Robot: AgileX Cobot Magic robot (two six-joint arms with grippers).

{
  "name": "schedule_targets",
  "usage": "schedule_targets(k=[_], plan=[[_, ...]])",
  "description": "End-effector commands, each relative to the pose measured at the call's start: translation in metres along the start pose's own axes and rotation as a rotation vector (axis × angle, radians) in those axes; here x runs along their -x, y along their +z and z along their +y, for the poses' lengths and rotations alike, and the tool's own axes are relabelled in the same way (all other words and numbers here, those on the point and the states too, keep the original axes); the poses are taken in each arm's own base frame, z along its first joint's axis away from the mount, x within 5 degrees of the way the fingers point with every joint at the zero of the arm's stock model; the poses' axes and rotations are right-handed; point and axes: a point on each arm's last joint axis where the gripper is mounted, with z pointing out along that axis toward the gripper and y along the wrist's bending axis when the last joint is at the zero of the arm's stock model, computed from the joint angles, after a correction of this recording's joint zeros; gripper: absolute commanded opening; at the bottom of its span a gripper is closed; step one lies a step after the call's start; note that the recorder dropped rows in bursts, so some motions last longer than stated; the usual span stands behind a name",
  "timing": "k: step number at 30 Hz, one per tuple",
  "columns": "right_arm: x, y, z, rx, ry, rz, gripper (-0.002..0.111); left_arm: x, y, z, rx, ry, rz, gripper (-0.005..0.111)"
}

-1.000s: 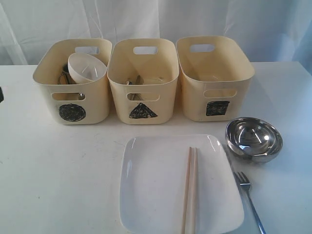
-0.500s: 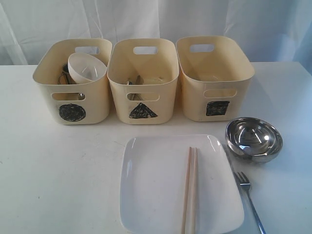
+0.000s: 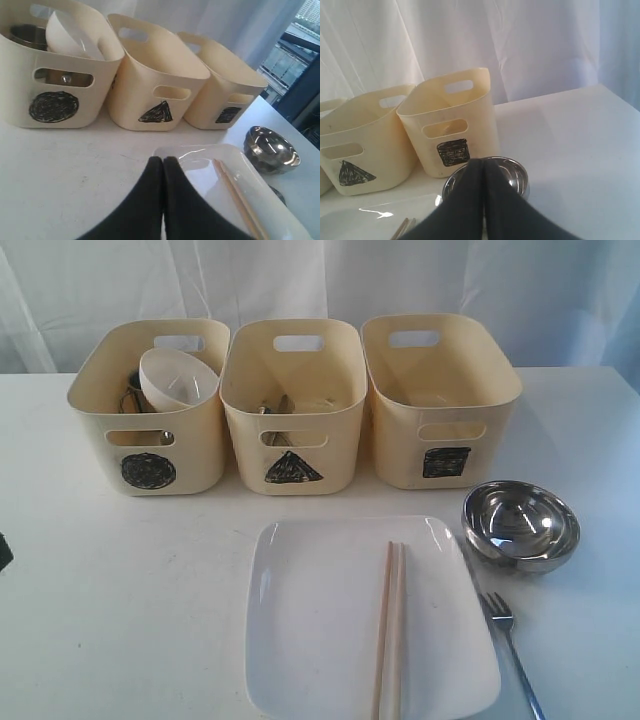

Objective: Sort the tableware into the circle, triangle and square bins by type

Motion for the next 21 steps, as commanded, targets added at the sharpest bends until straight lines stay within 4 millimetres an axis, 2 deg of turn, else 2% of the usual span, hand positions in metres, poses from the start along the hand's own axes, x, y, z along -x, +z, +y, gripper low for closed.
schedule_targets(k=[1, 6, 8, 9, 13, 14, 17, 20, 21], plan=[[0.001, 0.0, 0.0, -0.004, -0.003, -0.022, 0.0, -0.002, -0.001, -0.003, -0.036, 0.016, 0.014, 0.0], [0.001, 0.0, 0.0, -0.004, -0.003, -0.022, 0.0, -0.002, -0.001, -0.004, -0.045, 0.012, 0.016, 0.0], [0.002, 0.0, 0.0, -0.004, -0.003, -0.024, 0.0, 0.0, -0.001, -0.004, -0.039, -0.05, -0.002, 0.0], [0.002, 0.0, 0.0, -0.003, -0.003, -0.026, 0.0, 0.001, -0.001, -0.003, -0.045, -0.172, -0.027, 0.0], [0.005, -0.001, 0.0, 0.002, -0.003, -0.063, 0.0, 0.009, -0.002, 0.003, -0.107, -0.928, -0.185, 0.0], [0.007, -0.001, 0.0, 0.004, -0.003, -0.078, 0.0, 0.01, -0.002, 0.004, -0.114, -1.027, -0.209, 0.0], [0.01, -0.001, 0.001, 0.009, -0.003, -0.112, 0.0, 0.012, -0.003, 0.008, -0.122, -1.184, -0.246, 0.0], [0.01, -0.001, 0.001, 0.01, -0.003, -0.117, 0.0, 0.003, -0.003, 0.013, -0.108, -1.249, -0.247, 0.0], [0.01, -0.001, 0.001, 0.01, -0.001, -0.117, 0.0, -0.004, -0.003, 0.017, -0.092, -1.322, -0.257, 0.0]])
